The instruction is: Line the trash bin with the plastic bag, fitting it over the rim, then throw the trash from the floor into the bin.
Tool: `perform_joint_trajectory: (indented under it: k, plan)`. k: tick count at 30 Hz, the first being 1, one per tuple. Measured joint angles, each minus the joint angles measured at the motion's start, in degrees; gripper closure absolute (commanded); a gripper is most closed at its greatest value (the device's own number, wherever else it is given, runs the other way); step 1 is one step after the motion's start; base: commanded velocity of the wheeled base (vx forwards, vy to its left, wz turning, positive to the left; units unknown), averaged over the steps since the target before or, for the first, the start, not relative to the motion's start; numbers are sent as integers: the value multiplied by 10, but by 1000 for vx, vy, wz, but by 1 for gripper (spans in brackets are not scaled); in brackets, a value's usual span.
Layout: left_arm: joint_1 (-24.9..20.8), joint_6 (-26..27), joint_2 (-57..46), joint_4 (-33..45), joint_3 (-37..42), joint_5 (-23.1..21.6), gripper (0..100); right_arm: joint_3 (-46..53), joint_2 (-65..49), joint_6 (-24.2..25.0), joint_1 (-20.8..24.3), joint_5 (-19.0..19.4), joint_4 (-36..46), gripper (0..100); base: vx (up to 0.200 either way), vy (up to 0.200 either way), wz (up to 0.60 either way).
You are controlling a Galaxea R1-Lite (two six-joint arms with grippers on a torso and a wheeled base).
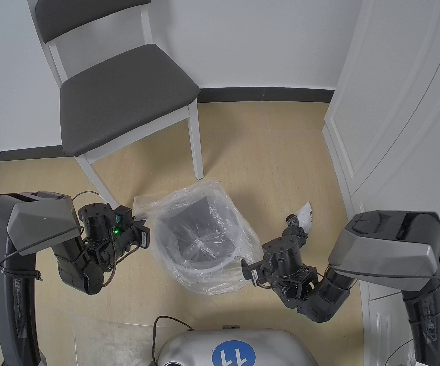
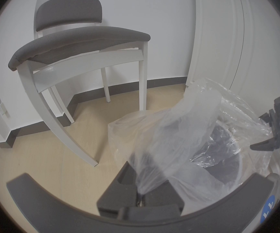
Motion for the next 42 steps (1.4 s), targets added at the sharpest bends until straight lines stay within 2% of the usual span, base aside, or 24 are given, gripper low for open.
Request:
perform_joint_trajectory:
  k: [8,15,24,29,32,35,37,42]
  plan:
    - [-5,1,-5,-10,7,0,100,67,-70,-18,-1,46,-2,0,0,0,0]
    - [-6,1,-4,-9,7,1,100,95,-97,-12,-1,132,-6,0,0,0,0]
    - [-11,3,-5,-8,6,27,100,41,-22,17,-18,146,-13,0,0,0,0]
    - [-13,4,-6,-8,5,33,100,-2,26,78,-34,168,-14,0,0,0,0]
    - [-13,4,-6,-9,5,34,100,-7,36,111,-41,214,-13,0,0,0,0]
    - [-13,5,-7,-8,5,34,100,2,27,143,-53,291,-14,0,0,0,0]
    - [-12,5,-7,-8,4,34,100,13,15,160,-64,350,-15,0,0,0,0]
    - [-10,13,-6,-7,3,35,100,54,-14,189,-109,526,-41,0,0,0,0]
